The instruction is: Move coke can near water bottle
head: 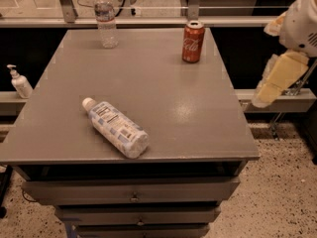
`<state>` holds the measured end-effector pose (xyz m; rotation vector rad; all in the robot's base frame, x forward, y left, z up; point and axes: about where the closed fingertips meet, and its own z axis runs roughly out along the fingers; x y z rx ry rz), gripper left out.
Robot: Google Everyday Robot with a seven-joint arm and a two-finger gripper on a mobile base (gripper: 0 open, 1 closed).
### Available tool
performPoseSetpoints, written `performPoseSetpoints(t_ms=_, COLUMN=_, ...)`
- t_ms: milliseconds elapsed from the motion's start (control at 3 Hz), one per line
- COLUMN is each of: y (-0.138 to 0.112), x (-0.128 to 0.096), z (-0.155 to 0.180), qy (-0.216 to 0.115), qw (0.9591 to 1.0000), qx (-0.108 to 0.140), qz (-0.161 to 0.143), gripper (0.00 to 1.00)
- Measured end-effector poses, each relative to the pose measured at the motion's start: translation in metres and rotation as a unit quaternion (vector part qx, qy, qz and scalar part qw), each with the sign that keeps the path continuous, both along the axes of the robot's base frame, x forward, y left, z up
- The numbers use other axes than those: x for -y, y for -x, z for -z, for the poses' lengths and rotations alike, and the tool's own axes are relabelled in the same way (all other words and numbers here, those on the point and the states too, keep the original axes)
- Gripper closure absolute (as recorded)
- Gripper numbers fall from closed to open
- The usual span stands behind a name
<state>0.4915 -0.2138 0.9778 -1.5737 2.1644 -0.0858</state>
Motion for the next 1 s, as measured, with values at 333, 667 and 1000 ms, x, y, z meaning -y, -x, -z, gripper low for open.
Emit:
performPoseSetpoints(t_ms=333, y=-0.060, x=0.001, z=0.010, qy=-0.056, qw=0.9975, qx=0.031, qz=0.031, gripper=0.00)
performPoseSetpoints(t_ms=667, y=-0.113, x=-0.007, z=0.018, qy=-0.136, qw=0.9880, qx=0.052, qz=0.051, gripper=0.00)
performPoseSetpoints(t_ms=1000, y=-0.156, x=-0.025, z=0.027, qy=-0.220, qw=0.9715, qx=0.068, qz=0.057, gripper=0.00)
